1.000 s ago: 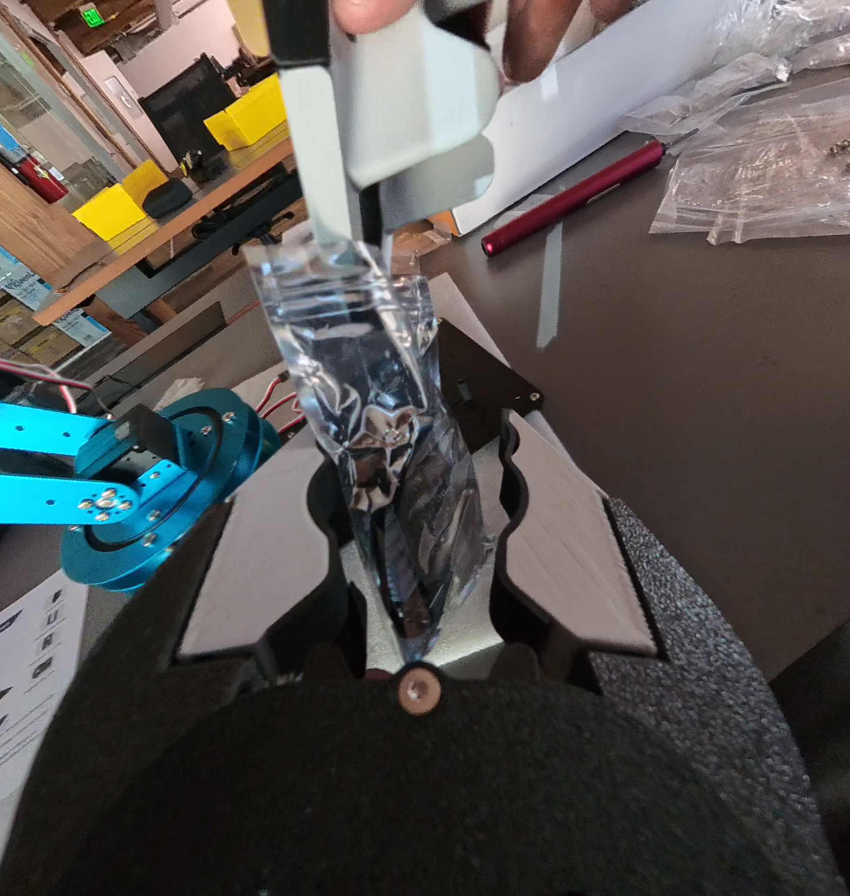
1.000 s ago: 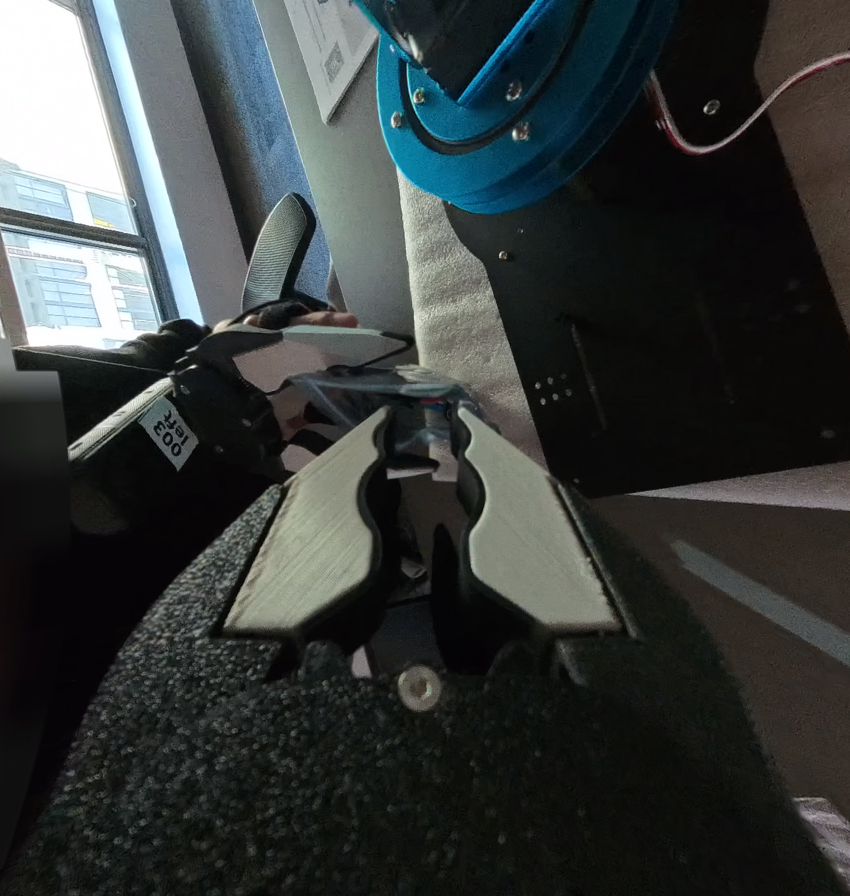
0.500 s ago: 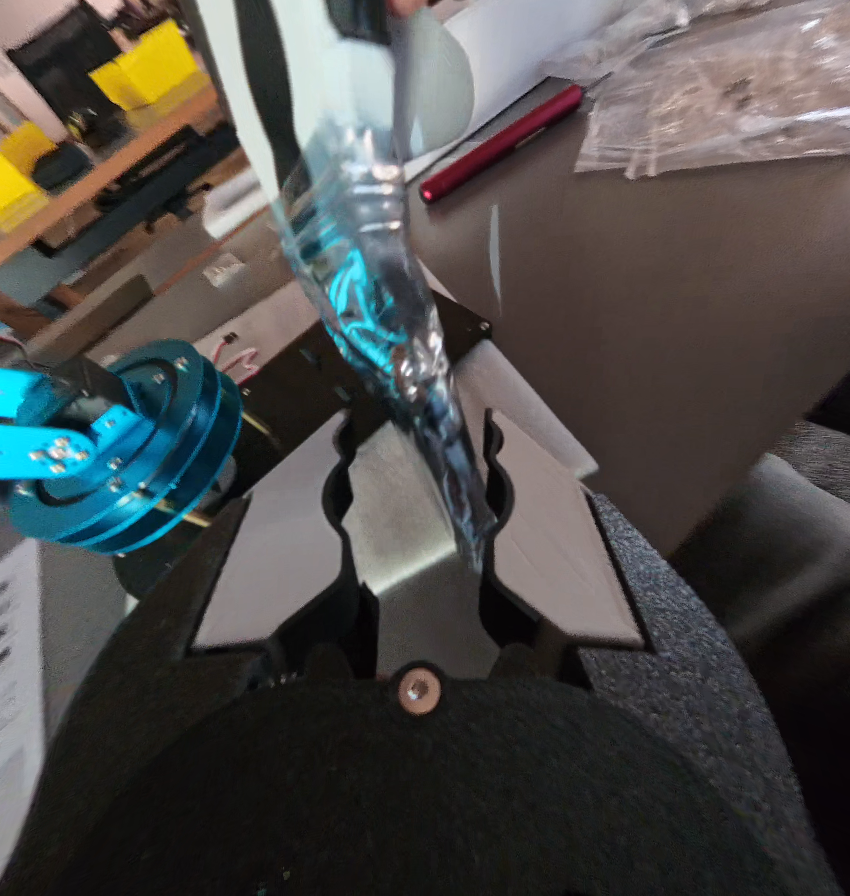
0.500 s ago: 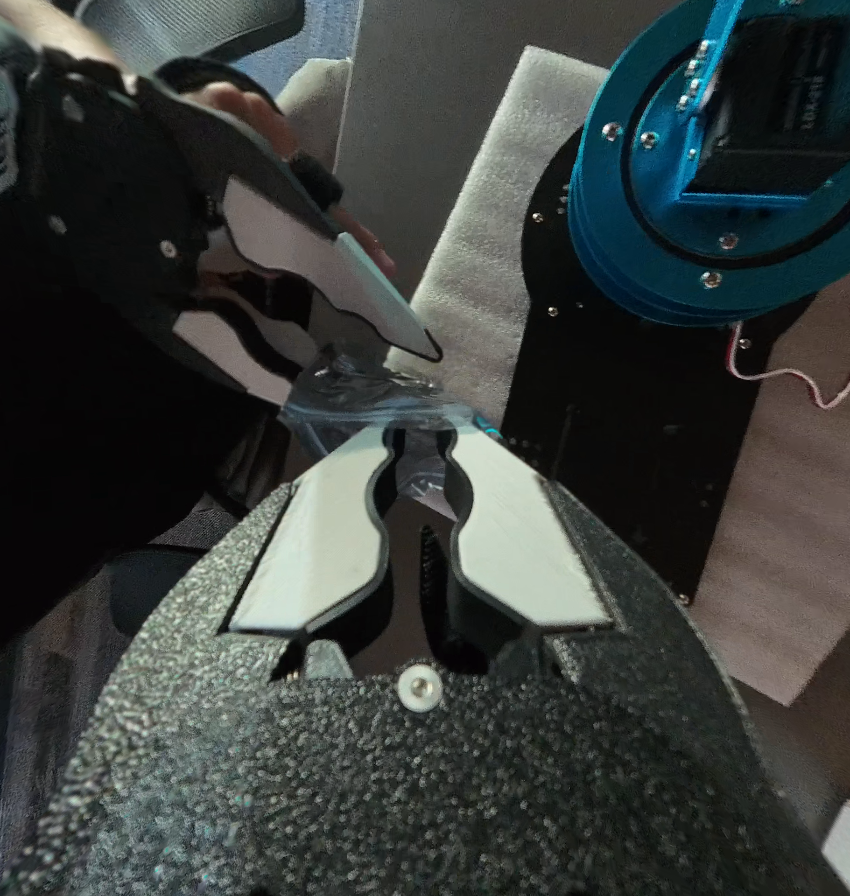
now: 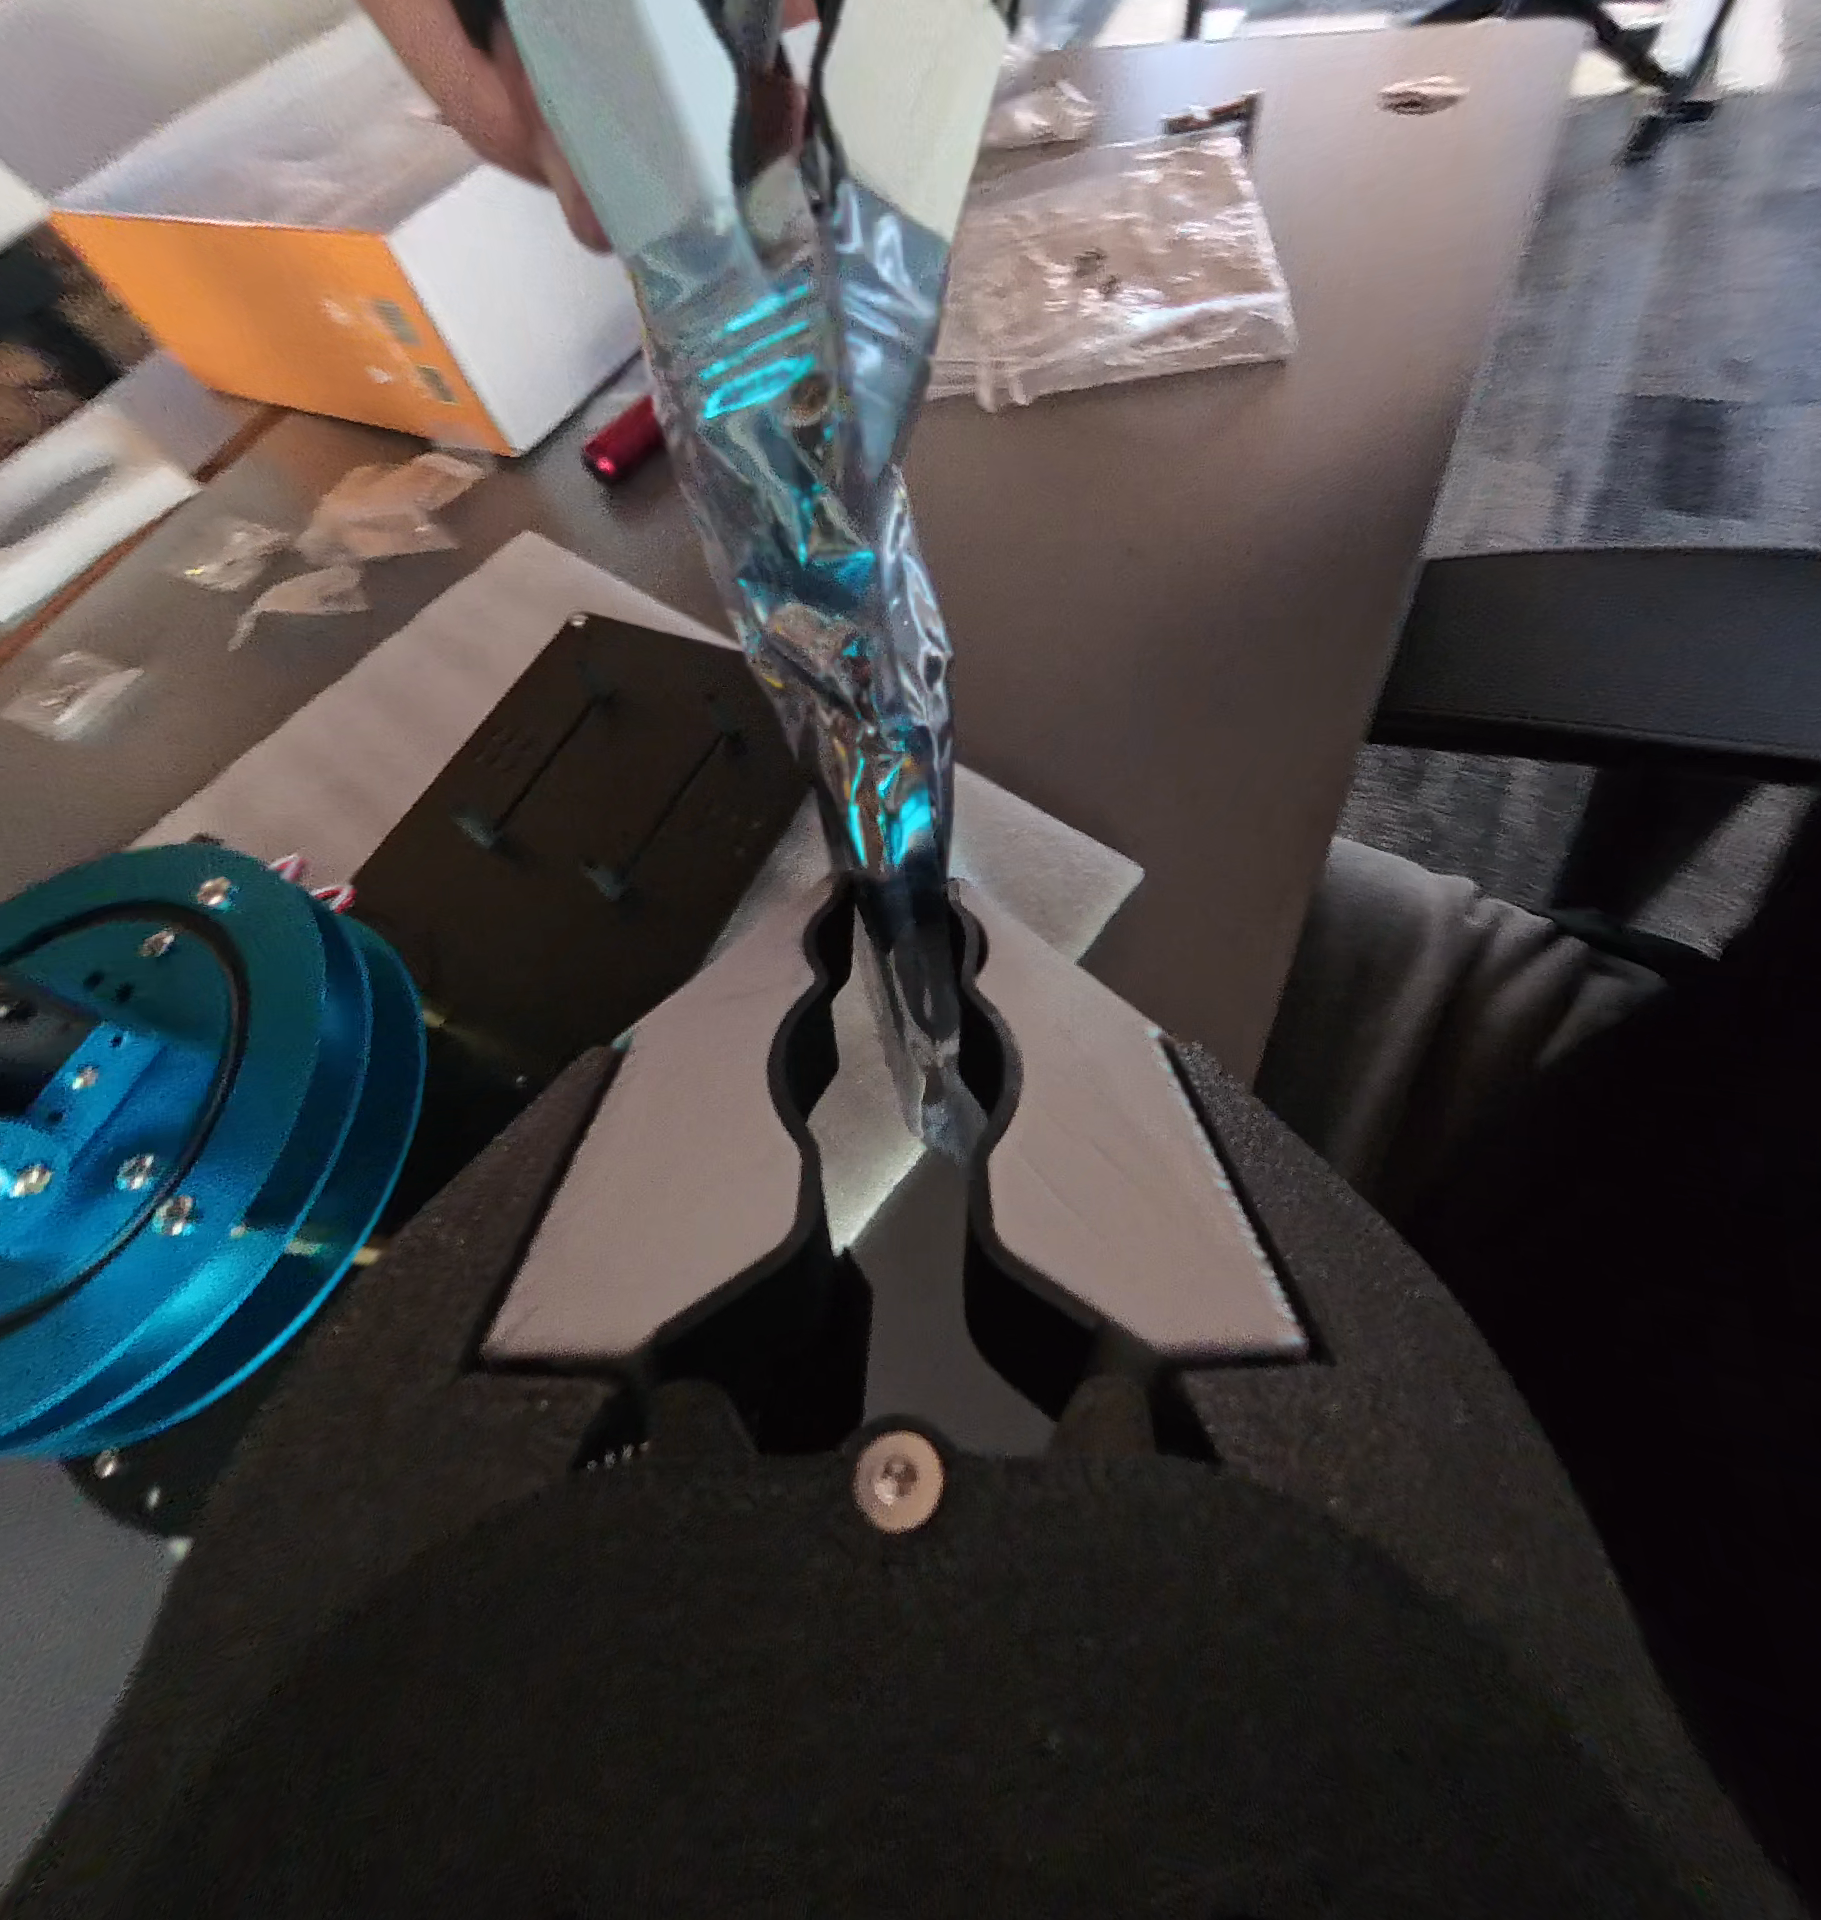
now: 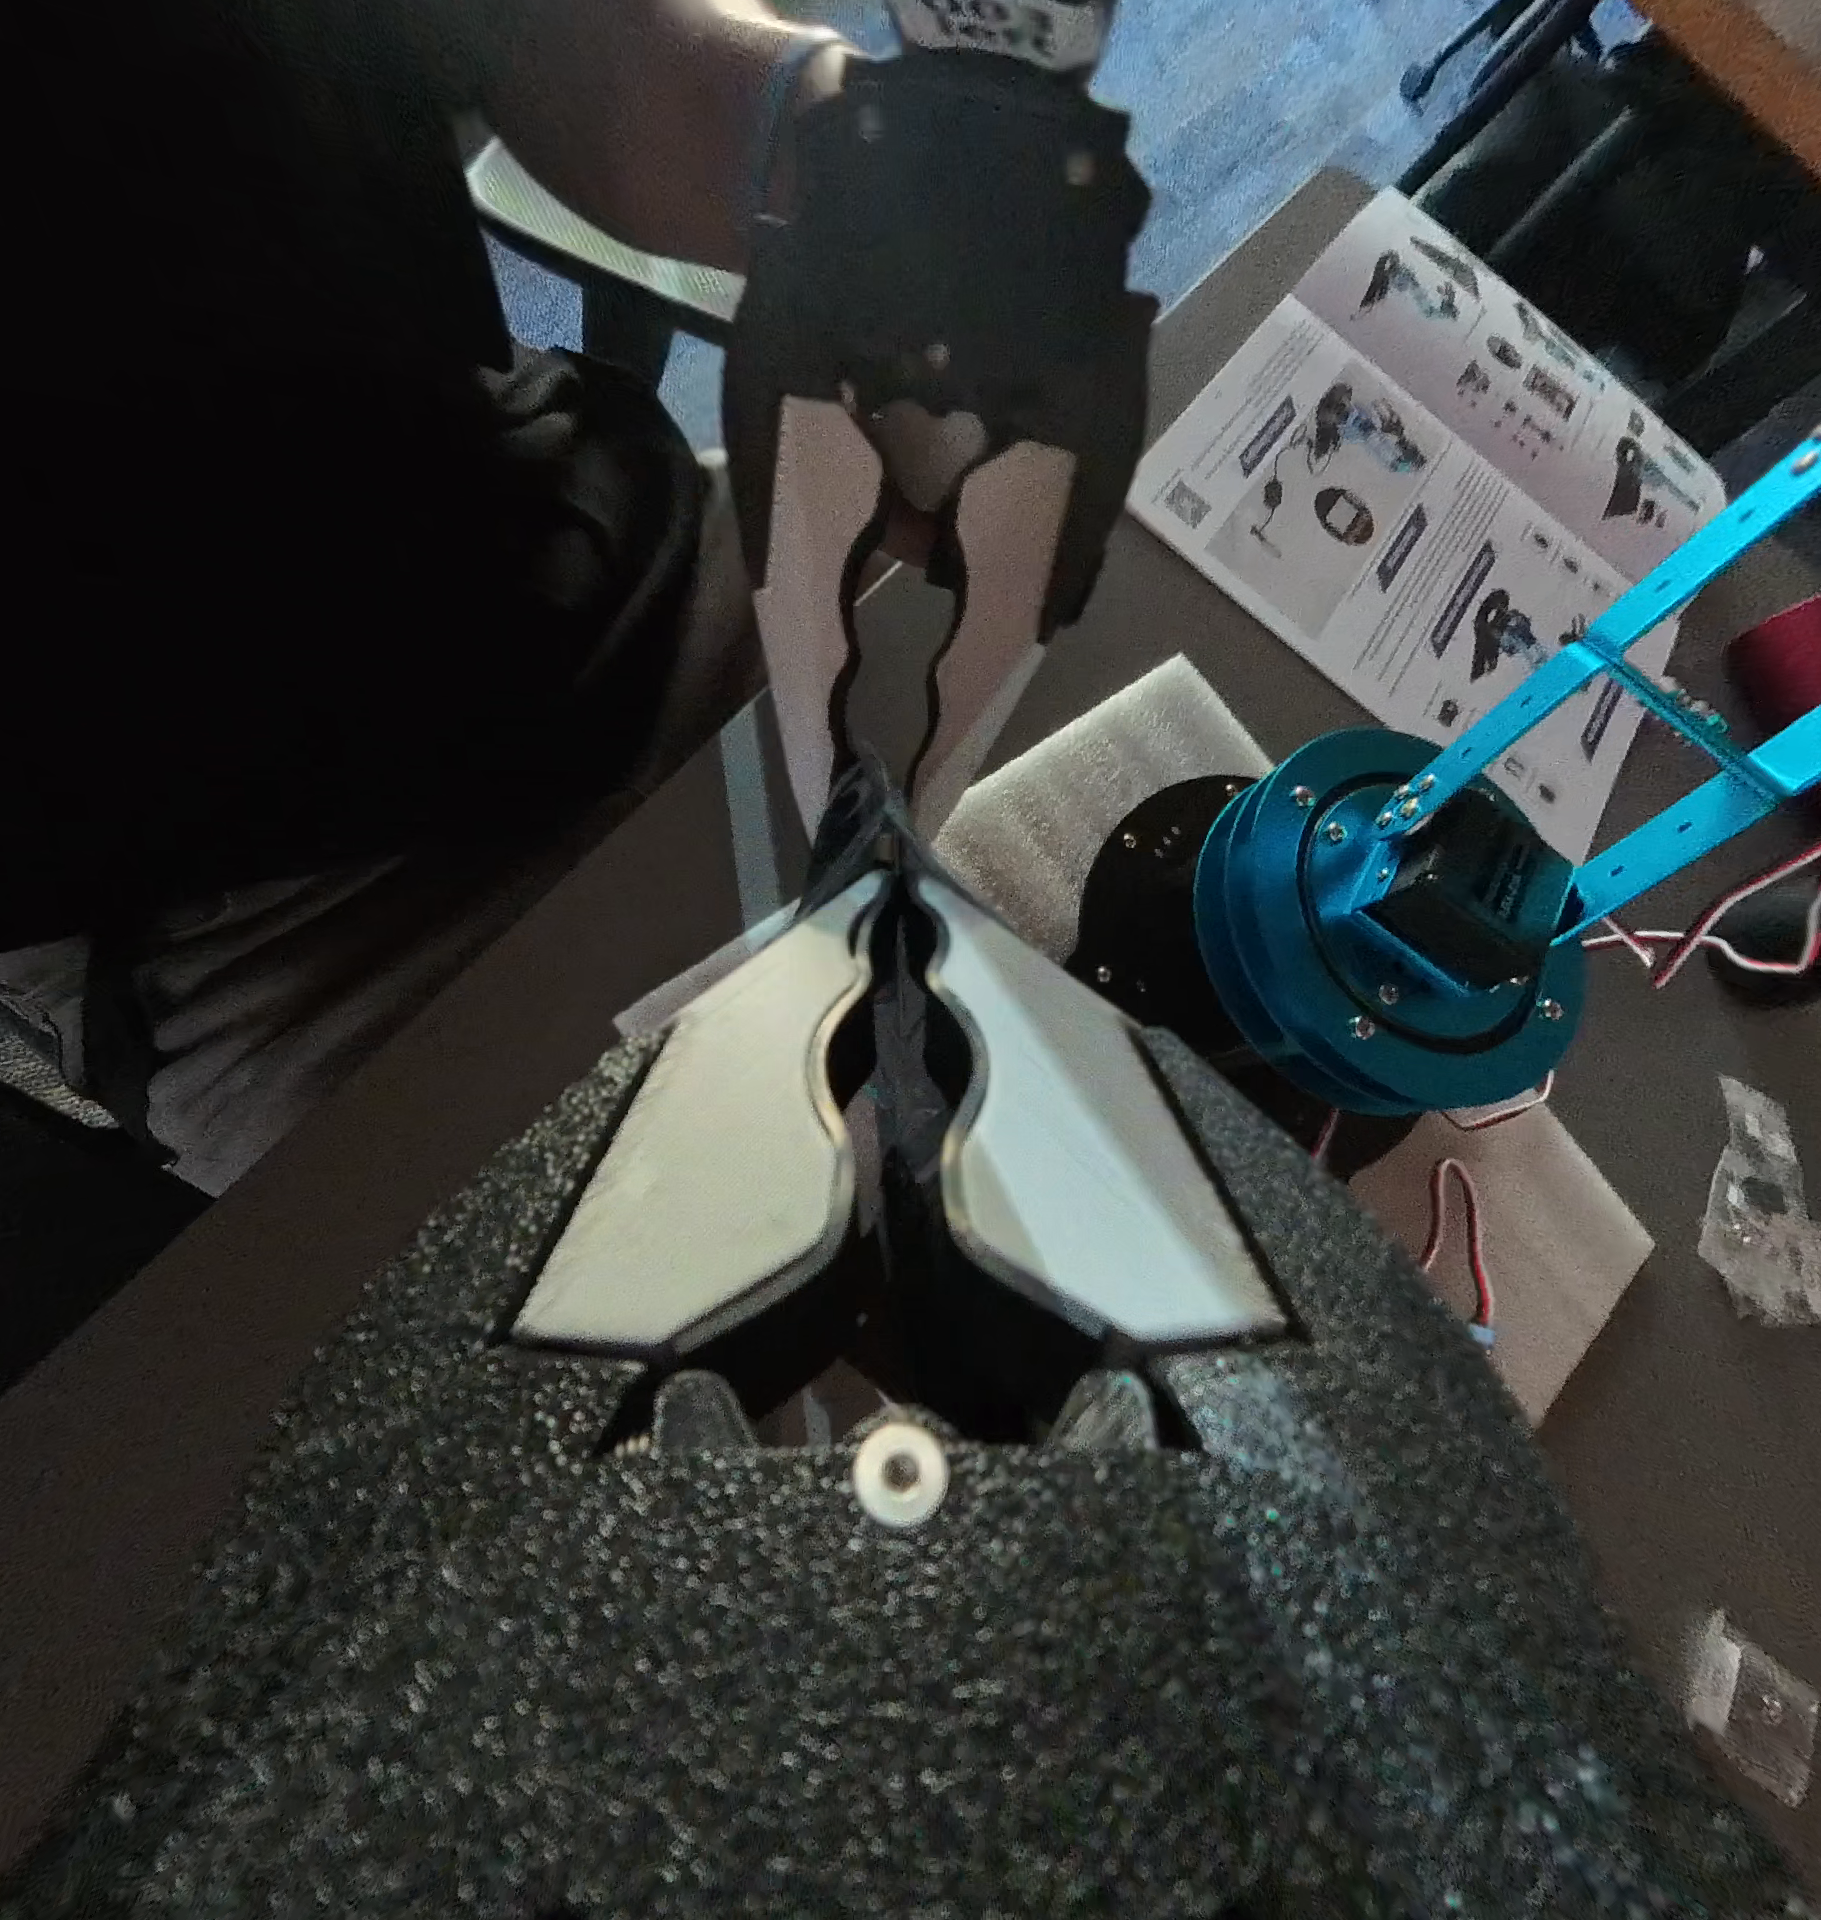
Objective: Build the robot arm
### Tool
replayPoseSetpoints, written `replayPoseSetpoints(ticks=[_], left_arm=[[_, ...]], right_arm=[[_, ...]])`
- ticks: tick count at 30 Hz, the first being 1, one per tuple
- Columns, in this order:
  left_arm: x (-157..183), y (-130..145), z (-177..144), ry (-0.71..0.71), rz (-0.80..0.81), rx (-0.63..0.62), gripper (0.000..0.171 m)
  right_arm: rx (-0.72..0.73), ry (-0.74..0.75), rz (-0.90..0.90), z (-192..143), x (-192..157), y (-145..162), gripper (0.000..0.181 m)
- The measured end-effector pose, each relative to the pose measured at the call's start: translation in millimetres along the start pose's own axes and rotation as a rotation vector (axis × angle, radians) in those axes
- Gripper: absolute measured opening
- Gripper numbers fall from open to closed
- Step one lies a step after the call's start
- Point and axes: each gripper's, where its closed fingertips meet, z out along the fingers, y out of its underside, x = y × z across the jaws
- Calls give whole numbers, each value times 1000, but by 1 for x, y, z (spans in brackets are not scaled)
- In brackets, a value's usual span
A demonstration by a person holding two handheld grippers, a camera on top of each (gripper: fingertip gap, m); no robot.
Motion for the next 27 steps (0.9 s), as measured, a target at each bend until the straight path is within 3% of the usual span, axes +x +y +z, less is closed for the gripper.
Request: replayPoseSetpoints(ticks=[3, 7, 14, 22, 25, 27], left_arm=[[-1, 1, 0, 116, 8, -35, 16], [-3, -1, 2, 248, -62, -37, 15], [-9, -1, 12, 317, -99, -63, 15], [-12, 3, 17, 329, -148, -47, 16], [-11, 4, 17, 347, -166, -31, 15], [-13, 4, 16, 358, -194, -17, 15]], right_arm=[[-24, 8, 25, -1, 4, 8, 0], [-109, -125, 219, -2, -4, 32, 5], [85, -220, 372, 3, 0, 29, 0], [-13, -193, 284, 6, -9, 59, 0], [42, -222, 238, 7, -15, 52, 0], [58, -157, 176, 8, -9, 47, 0]])
